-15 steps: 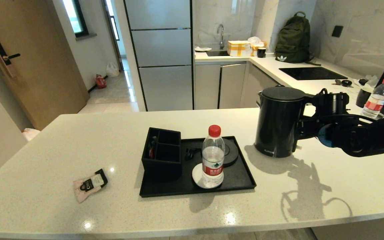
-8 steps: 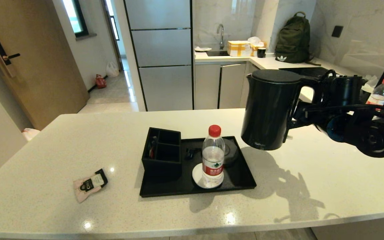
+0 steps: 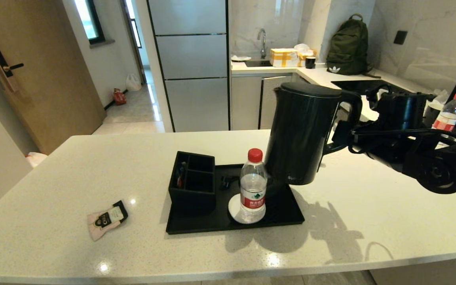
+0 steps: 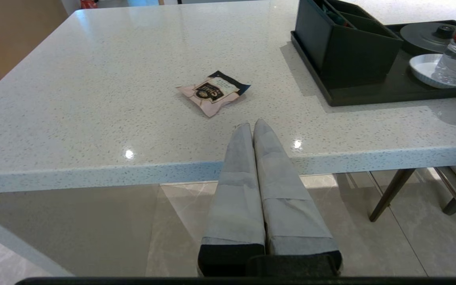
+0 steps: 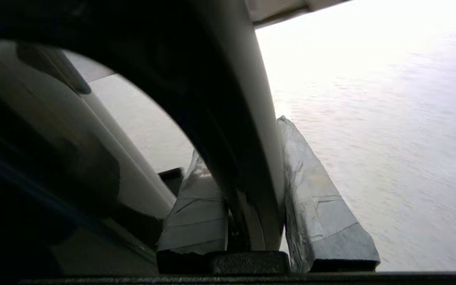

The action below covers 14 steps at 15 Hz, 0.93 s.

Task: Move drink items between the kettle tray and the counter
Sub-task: Return the kettle to its original position

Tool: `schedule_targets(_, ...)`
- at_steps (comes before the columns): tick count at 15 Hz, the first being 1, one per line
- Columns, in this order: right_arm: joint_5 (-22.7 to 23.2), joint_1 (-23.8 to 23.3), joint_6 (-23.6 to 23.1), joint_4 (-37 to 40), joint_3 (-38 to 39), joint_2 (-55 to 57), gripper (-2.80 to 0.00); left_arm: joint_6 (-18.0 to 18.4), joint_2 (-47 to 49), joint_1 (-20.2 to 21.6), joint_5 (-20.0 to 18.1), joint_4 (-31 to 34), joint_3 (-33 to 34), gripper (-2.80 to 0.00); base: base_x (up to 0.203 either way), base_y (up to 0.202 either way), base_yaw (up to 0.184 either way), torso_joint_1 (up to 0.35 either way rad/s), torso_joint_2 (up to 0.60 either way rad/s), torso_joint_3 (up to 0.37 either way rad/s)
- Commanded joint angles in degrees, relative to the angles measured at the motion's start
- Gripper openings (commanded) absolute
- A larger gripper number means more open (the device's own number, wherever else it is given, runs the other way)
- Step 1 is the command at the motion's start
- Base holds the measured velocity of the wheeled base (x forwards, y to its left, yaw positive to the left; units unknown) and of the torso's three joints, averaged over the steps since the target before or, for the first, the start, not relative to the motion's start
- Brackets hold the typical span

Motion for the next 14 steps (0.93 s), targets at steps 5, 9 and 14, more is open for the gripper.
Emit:
schedule_targets(5, 9.39, 0.36, -5.80, -12.39, 1.86, 7.87, -2.80, 0.10, 0.07, 0.00, 0.06, 0.02, 0.00, -2.80, 0.000, 0.000, 0.000, 0.000, 0.00, 0.000)
schedule_targets(9, 9.39, 0.36, -5.80, -12.39, 1.86, 7.87, -2.80, 0.10, 0.07, 0.00, 0.06, 0.02, 0.00, -2.80, 0.000, 0.000, 0.000, 0.000, 0.00, 0.000)
schedule_targets(14, 10.21, 4.00, -11.00, -12.58, -10.39, 17.94, -2.80, 0.01, 0.07, 0.00, -0.02, 0.02, 0.00, -2.80, 0.000, 0.000, 0.000, 0.000, 0.00, 0.000)
